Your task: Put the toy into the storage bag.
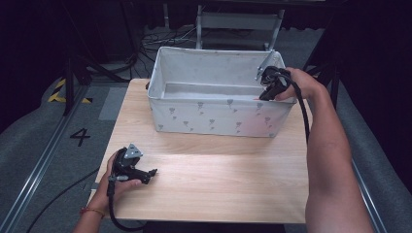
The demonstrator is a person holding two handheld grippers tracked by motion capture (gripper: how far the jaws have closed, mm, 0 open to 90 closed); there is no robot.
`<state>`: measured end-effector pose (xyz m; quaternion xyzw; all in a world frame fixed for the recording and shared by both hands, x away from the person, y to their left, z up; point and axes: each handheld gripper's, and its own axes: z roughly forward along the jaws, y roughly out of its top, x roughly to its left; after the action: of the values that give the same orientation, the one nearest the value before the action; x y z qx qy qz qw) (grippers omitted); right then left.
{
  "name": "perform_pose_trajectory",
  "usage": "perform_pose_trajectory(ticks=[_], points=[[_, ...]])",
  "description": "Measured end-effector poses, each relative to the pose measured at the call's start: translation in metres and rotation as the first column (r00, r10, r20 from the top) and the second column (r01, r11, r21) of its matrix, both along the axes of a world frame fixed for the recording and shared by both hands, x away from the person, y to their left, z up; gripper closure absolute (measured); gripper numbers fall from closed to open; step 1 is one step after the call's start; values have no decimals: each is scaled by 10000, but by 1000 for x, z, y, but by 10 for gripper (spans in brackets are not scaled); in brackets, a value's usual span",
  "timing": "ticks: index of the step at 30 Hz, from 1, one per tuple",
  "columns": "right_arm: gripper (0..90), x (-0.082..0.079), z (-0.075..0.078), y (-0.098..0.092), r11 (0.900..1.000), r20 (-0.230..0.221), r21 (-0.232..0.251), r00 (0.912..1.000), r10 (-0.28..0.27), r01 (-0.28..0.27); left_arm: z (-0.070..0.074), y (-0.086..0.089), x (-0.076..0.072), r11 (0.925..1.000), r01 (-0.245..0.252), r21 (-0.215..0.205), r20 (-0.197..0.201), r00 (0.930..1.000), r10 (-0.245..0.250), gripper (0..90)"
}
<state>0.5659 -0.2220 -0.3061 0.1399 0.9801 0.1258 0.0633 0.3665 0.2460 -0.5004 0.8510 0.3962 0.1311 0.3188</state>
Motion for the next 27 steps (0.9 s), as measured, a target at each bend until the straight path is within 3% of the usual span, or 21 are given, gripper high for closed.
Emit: perform_pose_trajectory(ticks=[7,9,10,11,12,14,16,17,19,20,22,23,24,27], points=[[670,-7,9,-14,9911,685,1239,9959,-582,494,0,0,0,10000,24,27,-4,10000,-24,3],[555,-12,13,-16,9877,1180,1363,9886,-934,770,0,0,0,10000,10,16,4,10000,-10,3],[555,-12,13,-16,9877,1180,1363,9886,-934,770,0,0,0,10000,10,16,4,10000,-10,3],[514,-13,16,-19,9806,1424,1597,9803,-1371,1139,0,0,0,10000,10,10,2,10000,-10,3],[494,-15,21,-24,9604,1419,2268,9700,-1972,1620,0,0,0,10000,8,11,2,10000,-8,3],[401,-21,26,-29,9399,1795,2760,9498,-2561,2013,0,0,0,10000,11,13,0,10000,-11,3],[354,-28,31,-35,9160,1913,3322,9350,-2987,2247,0,0,0,10000,9,12,-1,10000,-9,3],[303,-31,32,-37,9083,2149,3448,9220,-3220,2369,0,0,0,10000,5,8,0,10000,-5,3],[281,-36,35,-41,8884,2539,3586,8859,-3883,2866,0,0,0,10000,2,6,1,10000,-2,3],[260,-39,36,-43,8778,2529,3760,8785,-4054,2968,0,0,0,10000,4,7,1,10000,-4,3],[243,-43,37,-46,8656,2745,3965,8602,-4297,3059,0,0,0,10000,19,32,11,10000,-19,3],[243,-43,37,-46,8656,2745,3965,8602,-4297,3059,0,0,0,10000,19,32,11,10000,-19,3],[233,-49,37,-48,8540,2876,4189,8469,-4472,3087,0,0,0,10000,24,25,-9,10000,-24,3],[230,-54,36,-51,8402,3028,4375,8273,-4731,3204,0,0,0,10000,28,27,24,10000,-28,2]])
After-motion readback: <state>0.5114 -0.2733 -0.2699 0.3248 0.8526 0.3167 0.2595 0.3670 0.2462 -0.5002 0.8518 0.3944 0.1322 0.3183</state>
